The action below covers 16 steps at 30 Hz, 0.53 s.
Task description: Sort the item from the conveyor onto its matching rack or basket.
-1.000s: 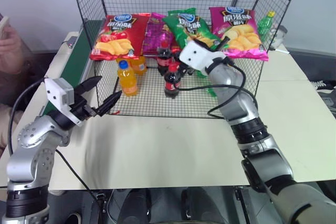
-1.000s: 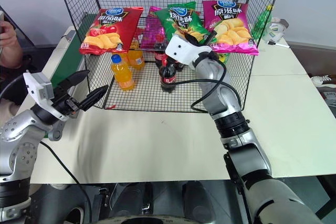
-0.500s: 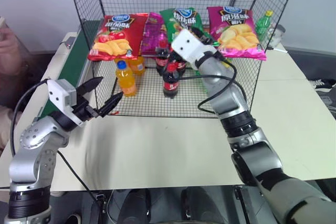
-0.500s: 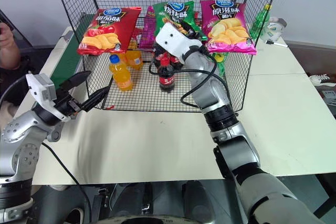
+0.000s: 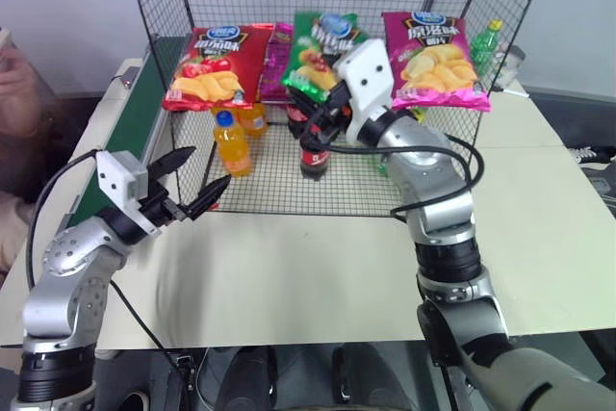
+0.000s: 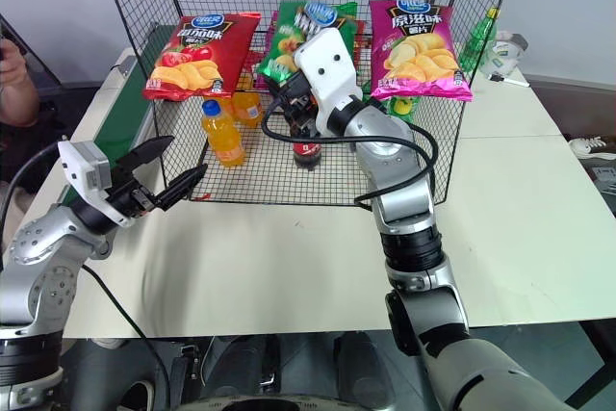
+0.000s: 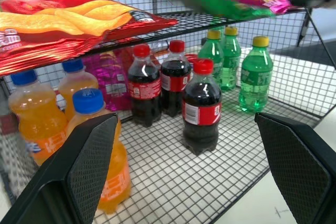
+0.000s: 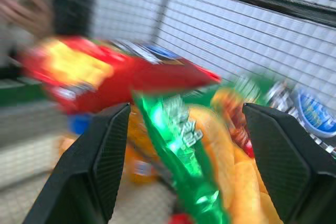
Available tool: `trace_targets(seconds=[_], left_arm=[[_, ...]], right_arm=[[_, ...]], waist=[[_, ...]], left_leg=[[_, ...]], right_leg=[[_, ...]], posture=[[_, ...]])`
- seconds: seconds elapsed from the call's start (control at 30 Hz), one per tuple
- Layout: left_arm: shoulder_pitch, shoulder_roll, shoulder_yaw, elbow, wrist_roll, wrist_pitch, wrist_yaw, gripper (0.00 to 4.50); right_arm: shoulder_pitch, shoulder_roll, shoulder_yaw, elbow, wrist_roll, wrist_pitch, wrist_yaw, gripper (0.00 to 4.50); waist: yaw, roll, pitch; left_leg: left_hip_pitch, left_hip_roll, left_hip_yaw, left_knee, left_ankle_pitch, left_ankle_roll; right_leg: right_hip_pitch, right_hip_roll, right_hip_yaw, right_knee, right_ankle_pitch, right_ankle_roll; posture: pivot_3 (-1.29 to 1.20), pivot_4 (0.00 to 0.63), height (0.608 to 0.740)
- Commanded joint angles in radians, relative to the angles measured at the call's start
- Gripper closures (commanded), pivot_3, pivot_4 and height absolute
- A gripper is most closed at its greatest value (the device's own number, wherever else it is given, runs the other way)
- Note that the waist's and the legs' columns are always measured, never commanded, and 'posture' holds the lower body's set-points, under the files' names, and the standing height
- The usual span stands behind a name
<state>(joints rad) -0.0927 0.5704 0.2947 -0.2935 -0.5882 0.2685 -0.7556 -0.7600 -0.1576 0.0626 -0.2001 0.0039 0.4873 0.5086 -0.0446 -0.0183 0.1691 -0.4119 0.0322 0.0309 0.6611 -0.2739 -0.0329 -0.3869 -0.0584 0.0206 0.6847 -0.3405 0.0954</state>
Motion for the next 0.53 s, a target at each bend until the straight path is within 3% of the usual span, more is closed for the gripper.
trace_targets(seconds=[0.03, 0.23, 0.33, 0.4, 0.53], left_arm=[[0.009, 0.027, 0.029, -0.015, 0.001, -0.011, -0.011, 0.00], [0.074, 0.087, 0.114, -0.038, -0.069, 0.087, -0.006, 0.00], [0.109, 0.138, 0.167, -0.029, -0.071, 0.142, 0.003, 0.00], [0.130, 0.163, 0.184, -0.003, -0.056, 0.143, -0.011, 0.00], [0.160, 0.206, 0.185, 0.066, -0.002, 0.133, -0.031, 0.00]], right_arm=[[0.001, -0.026, -0.119, -0.085, 0.148, 0.028, 0.032, 0.97], [0.141, -0.144, -0.335, -0.249, 0.596, 0.264, 0.197, 0.97], [0.351, -0.327, -0.362, -0.273, 0.634, 0.274, 0.358, 0.97], [0.465, -0.445, -0.346, -0.199, 0.532, 0.122, 0.456, 0.97], [0.539, -0.534, -0.365, -0.044, 0.471, -0.046, 0.512, 0.97]], waist=[[0.001, 0.000, 0.000], [0.001, 0.000, 0.000], [0.008, 0.000, 0.000], [0.007, 0.000, 0.000], [0.001, 0.001, 0.001]], left_leg=[[0.000, 0.000, 0.000, 0.000, 0.000, 0.000], [0.000, 0.000, 0.000, -0.002, 0.000, 0.001], [0.000, 0.000, -0.001, -0.003, -0.001, 0.001], [0.001, 0.000, -0.002, -0.003, -0.001, 0.002], [0.006, -0.001, -0.001, -0.003, -0.001, 0.003]], right_leg=[[0.000, 0.000, 0.000, 0.000, 0.000, 0.000], [0.001, 0.000, 0.000, -0.002, 0.000, 0.000], [0.003, -0.001, -0.002, -0.005, 0.000, 0.000], [0.005, -0.002, -0.002, -0.008, 0.000, 0.000], [0.010, -0.002, -0.002, -0.008, 0.000, 0.000]], posture=[[0.00, 0.150, 0.739], [0.00, 0.150, 0.739], [0.00, 0.150, 0.739], [0.00, 0.150, 0.739], [0.00, 0.150, 0.739]])
